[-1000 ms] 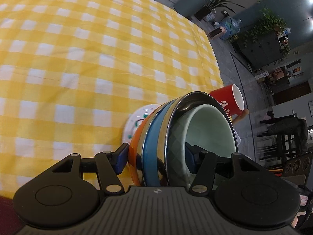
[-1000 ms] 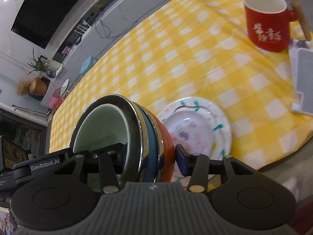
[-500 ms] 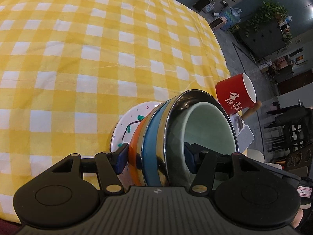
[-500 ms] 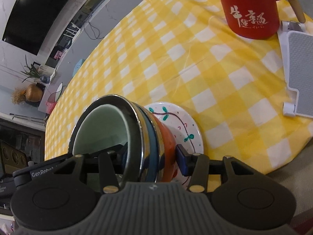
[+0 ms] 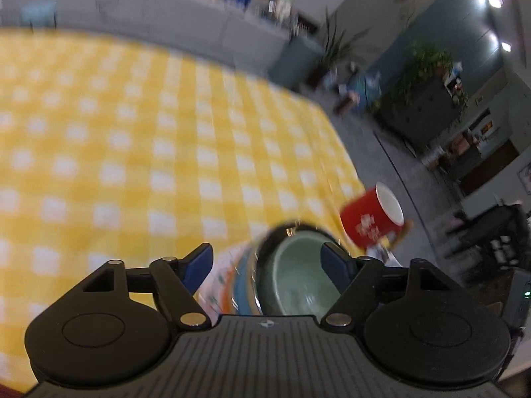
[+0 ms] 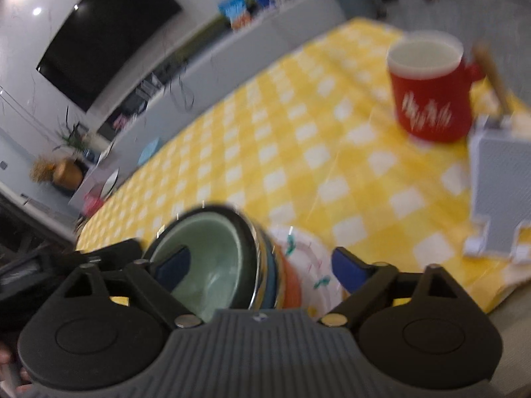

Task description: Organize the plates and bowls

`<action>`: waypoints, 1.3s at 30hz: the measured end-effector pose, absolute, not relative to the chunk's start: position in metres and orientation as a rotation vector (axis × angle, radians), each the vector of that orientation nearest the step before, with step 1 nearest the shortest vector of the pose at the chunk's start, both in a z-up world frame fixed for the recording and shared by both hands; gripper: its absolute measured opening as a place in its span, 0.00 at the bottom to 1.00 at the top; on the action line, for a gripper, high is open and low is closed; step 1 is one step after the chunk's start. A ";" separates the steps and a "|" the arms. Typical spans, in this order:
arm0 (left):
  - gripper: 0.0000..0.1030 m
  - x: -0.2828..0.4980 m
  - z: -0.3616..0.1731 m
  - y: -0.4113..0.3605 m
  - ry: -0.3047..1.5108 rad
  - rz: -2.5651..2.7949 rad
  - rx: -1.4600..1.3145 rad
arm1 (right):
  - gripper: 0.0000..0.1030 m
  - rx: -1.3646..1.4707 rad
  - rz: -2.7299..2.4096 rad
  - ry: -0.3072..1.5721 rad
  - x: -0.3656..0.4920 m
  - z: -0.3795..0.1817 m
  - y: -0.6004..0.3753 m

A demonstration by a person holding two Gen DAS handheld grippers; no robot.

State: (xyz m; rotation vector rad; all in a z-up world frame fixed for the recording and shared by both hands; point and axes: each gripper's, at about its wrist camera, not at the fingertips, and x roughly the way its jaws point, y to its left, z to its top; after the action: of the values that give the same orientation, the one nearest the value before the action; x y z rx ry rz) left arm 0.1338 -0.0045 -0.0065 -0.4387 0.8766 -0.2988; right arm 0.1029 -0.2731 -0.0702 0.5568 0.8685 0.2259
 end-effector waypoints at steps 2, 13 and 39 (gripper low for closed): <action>0.89 0.119 0.009 -0.004 0.794 -0.225 -0.345 | 0.92 0.528 0.201 0.820 0.098 -0.063 -0.274; 0.91 0.044 0.056 -0.011 0.632 -0.135 -0.170 | 0.95 0.088 0.109 0.636 0.038 0.000 -0.224; 0.91 -0.012 0.024 -0.040 0.676 -0.042 0.009 | 0.95 0.065 0.130 0.749 -0.036 -0.025 -0.173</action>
State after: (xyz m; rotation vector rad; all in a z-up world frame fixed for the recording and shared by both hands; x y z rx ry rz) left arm -0.0118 -0.0404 0.0243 0.0090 0.6762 -0.0423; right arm -0.0357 -0.1735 -0.0252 0.0651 0.7485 0.1302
